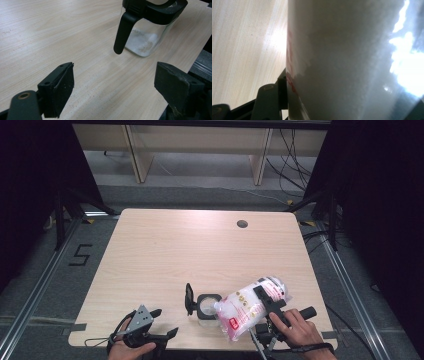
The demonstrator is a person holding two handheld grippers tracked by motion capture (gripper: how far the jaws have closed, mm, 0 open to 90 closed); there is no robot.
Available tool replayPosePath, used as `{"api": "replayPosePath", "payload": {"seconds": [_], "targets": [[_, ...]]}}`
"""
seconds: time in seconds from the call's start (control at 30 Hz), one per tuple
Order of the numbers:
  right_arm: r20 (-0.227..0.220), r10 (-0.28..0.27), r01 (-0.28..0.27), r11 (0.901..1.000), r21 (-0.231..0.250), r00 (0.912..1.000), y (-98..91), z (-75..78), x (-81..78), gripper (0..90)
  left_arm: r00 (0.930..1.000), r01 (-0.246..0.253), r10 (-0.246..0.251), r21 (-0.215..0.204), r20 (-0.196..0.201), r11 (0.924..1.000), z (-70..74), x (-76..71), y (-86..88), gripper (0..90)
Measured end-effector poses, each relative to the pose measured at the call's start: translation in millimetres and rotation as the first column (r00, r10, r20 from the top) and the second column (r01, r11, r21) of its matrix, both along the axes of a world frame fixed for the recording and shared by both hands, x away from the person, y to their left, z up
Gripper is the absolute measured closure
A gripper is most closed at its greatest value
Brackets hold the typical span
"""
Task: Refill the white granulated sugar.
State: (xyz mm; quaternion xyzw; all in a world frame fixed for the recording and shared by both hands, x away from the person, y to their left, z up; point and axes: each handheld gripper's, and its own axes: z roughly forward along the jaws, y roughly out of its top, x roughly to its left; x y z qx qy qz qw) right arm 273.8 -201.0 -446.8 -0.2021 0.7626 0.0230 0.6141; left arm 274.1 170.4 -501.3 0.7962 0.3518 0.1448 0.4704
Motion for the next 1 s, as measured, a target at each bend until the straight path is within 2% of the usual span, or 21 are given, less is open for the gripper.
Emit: {"api": "replayPosePath", "payload": {"seconds": [0.1, 0.17, 0.2, 0.3, 0.33, 0.4, 0.47, 0.5, 0.57, 0.6, 0.63, 0.67, 0.7, 0.73, 0.8, 0.83, 0.87, 0.9, 0.93, 0.97, 1.0], "targets": [[0.003, -0.003, 0.003, 1.0, 0.009, 1.0, -0.7, 0.0, -0.1, 39.9, 0.9995, -0.028, 0.028, -0.033, -0.018, 0.9991, -1.2, -1.5, -1.0, 15.8], [0.012, 0.009, -0.01, 0.9999, 0.013, 0.9999, -0.9, -0.3, 0.3, 40.0, 0.9996, -0.026, 0.026, -0.002, -0.013, 0.9997, 0.1, -0.4, 0.9, 15.8], [0.012, 0.011, -0.011, 0.9999, 0.01, 0.9999, -0.9, -0.2, 0.4, 39.9, 0.9996, -0.023, 0.022, -0.023, -0.016, 0.9995, -0.6, -1.1, -0.6, 15.8], [0.015, 0.011, -0.011, 0.9999, 0.009, 0.9998, -0.4, -1.6, 0.9, 40.0, 1.0, -0.005, 0.005, -0.006, -0.003, 1.0, -0.2, -0.6, 0.6, 15.8], [0.01, -0.007, 0.007, 0.9997, 0.024, 0.9999, -0.9, -3.5, -0.4, 40.0, 0.9996, -0.022, 0.021, -0.024, -0.018, 0.9995, -0.4, -1.3, -0.7, 15.8], [0.018, 0.022, -0.022, 0.9997, 0.002, 0.9996, 0.5, -2.4, 1.1, 40.0, 0.9997, -0.021, 0.021, -0.017, -0.015, 0.9996, -0.3, -1.8, -0.8, 15.8], [0.012, 0.015, -0.015, 0.9999, -0.006, 0.9998, 1.5, -3.3, 0.7, 40.0, 1.0, -0.007, 0.007, -0.012, -0.004, 0.9999, -0.4, -1.2, 0.5, 15.8], [0.005, 0.004, -0.004, 1.0, 0.001, 1.0, 1.1, -4.7, -0.2, 40.0, 0.9996, -0.022, 0.021, -0.024, -0.019, 0.9995, -0.5, -1.8, -0.1, 15.8], [0.002, 0.003, -0.003, 1.0, 0.009, 1.0, 1.0, -5.1, -0.5, 40.0, 0.9999, -0.013, 0.013, -0.024, -0.003, 0.9996, -0.1, -0.7, -0.5, 15.8], [-0.012, -0.01, 0.01, 0.9998, 0.017, 0.9999, 0.5, -5.8, -0.7, 40.0, 0.9995, -0.026, 0.025, -0.033, -0.02, 0.9991, -0.8, -2.2, -1.2, 15.8], [-0.013, -0.014, 0.014, 0.9996, 0.023, 0.9998, 0.5, -5.9, -0.8, 40.0, 0.9997, -0.021, 0.02, -0.026, -0.014, 0.9995, -0.7, -2.4, -0.6, 15.8], [-0.006, 0.006, -0.006, 1.0, 0.0, 1.0, 1.4, -3.7, 0.5, 40.0, 0.9998, -0.016, 0.016, -0.026, -0.008, 0.9996, -0.6, -1.7, -0.1, 15.8], [0.0, 0.009, -0.009, 0.9997, 0.024, 1.0, 0.2, -5.0, 0.8, 40.0, 0.9996, -0.021, 0.021, -0.025, -0.018, 0.9995, -0.3, -1.9, 0.2, 15.8], [0.008, 0.018, -0.018, 0.9996, 0.019, 0.9998, 0.4, -3.9, 1.3, 40.0, 1.0, -0.009, 0.009, -0.016, -0.001, 0.9998, 0.2, -0.6, 0.8, 15.8], [0.026, 0.033, -0.033, 0.9994, -0.005, 0.9991, 1.0, -1.4, 2.0, 40.0, 0.9997, -0.022, 0.021, -0.031, -0.013, 0.9993, -0.7, -2.4, -0.8, 15.8], [0.011, -0.001, 0.001, 0.9998, 0.018, 0.9999, -0.3, -4.1, 0.3, 40.0, 1.0, -0.003, 0.003, -0.006, -0.002, 1.0, -0.3, -1.7, 1.2, 15.8], [0.01, -0.007, 0.007, 0.9997, 0.022, 0.9999, -0.6, -4.4, 0.0, 40.0, 1.0, -0.004, 0.004, -0.009, -0.001, 1.0, -0.1, -1.4, 1.3, 15.8], [0.012, -0.004, 0.003, 0.9998, 0.019, 0.9999, -0.9, -3.7, 0.1, 40.0, 0.9996, -0.022, 0.021, -0.028, -0.017, 0.9994, -0.5, -2.0, 0.1, 15.8], [0.011, -0.002, 0.001, 0.9998, 0.021, 0.9999, -1.2, -3.6, 0.1, 40.0, 0.9999, -0.013, 0.013, -0.017, -0.006, 0.9998, 0.1, -1.1, 0.6, 15.8], [0.01, 0.002, -0.002, 0.9998, 0.018, 1.0, -1.2, -3.4, 0.2, 40.1, 0.9996, -0.026, 0.025, -0.037, -0.015, 0.999, -0.7, -1.9, -1.1, 15.8], [0.009, 0.001, -0.001, 0.9998, 0.018, 1.0, -1.2, -3.7, 0.1, 40.0, 0.9998, -0.017, 0.017, -0.017, -0.01, 0.9997, -0.4, -2.3, 0.3, 15.8]]}}
